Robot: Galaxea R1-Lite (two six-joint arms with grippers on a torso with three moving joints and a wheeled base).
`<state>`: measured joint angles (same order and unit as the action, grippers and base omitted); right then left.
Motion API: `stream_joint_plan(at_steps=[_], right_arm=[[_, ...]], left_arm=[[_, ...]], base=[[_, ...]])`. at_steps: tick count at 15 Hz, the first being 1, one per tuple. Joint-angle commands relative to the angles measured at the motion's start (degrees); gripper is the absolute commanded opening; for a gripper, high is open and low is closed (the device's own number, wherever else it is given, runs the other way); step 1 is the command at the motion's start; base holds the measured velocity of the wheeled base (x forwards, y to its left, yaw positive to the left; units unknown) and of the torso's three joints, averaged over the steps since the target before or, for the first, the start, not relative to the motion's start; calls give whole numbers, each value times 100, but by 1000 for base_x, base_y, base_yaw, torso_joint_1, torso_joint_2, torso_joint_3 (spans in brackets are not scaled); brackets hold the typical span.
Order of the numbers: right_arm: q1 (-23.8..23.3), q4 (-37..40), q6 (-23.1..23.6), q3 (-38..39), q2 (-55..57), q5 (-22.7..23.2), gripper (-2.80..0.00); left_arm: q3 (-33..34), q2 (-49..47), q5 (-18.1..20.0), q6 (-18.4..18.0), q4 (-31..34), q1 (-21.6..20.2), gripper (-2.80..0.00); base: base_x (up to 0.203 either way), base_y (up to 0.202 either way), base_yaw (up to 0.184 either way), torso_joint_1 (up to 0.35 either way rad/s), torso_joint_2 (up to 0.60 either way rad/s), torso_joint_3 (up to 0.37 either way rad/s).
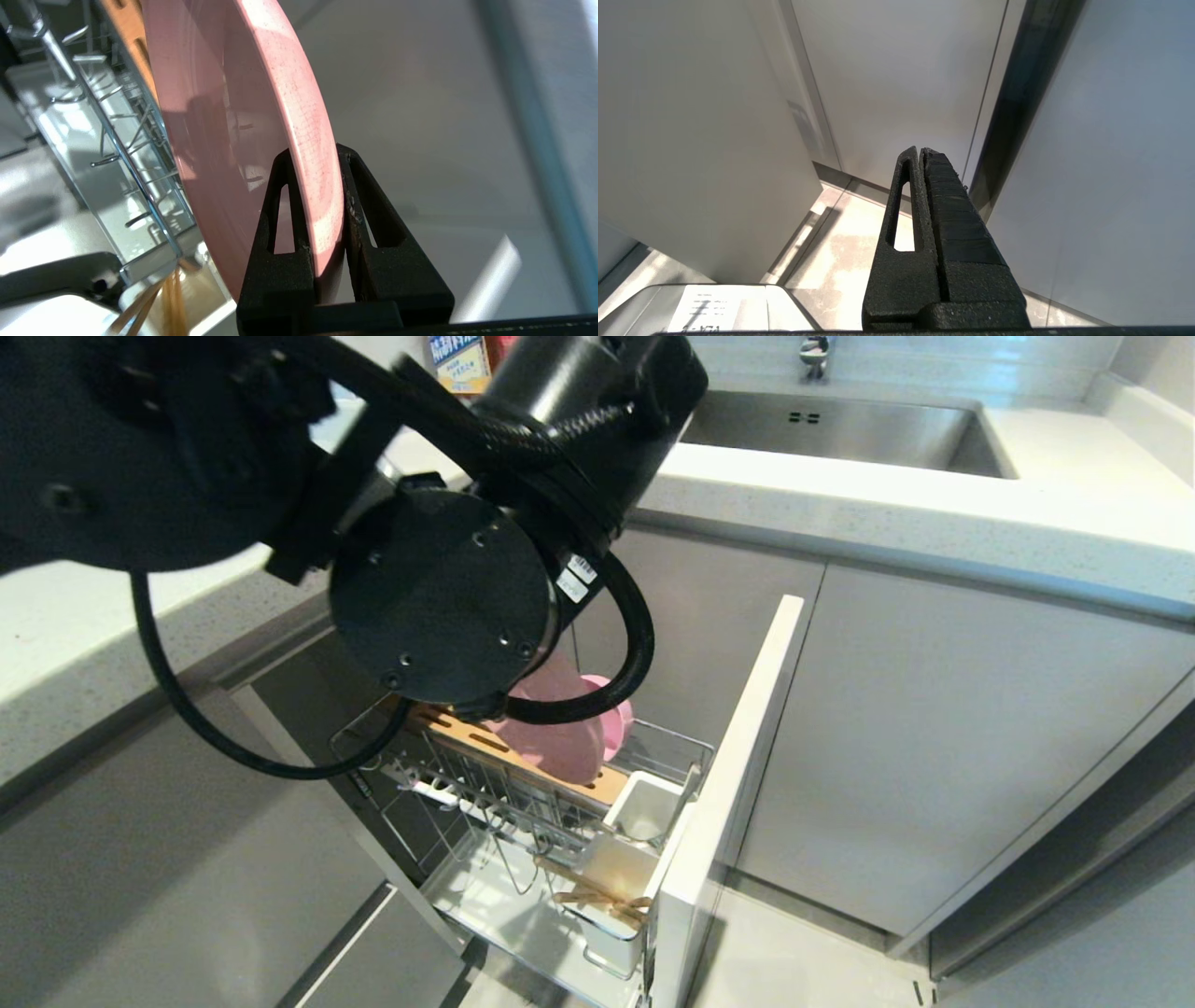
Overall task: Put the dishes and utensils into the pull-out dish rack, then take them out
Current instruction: Take the plate out of the cupboard
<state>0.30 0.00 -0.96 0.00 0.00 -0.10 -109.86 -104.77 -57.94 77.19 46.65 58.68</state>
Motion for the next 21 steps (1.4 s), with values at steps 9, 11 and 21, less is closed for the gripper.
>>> stream_joint_plan(at_steps=[9,11,21], right_arm=[[5,0,0,9,0,1,-280],[5,0,0,9,0,1,-280],[4,0,0,9,0,1,-280]], left_arm=[[-44,1119,-84,-3704,-1823,669,-280],[-46,1188,-85,-4796,-2719,676,-280],[-45,1306,-86,-8127,-4567,-347,-280]], base=[[0,0,0,0,0,0],[0,0,0,0,0,0],[0,0,0,0,0,0]])
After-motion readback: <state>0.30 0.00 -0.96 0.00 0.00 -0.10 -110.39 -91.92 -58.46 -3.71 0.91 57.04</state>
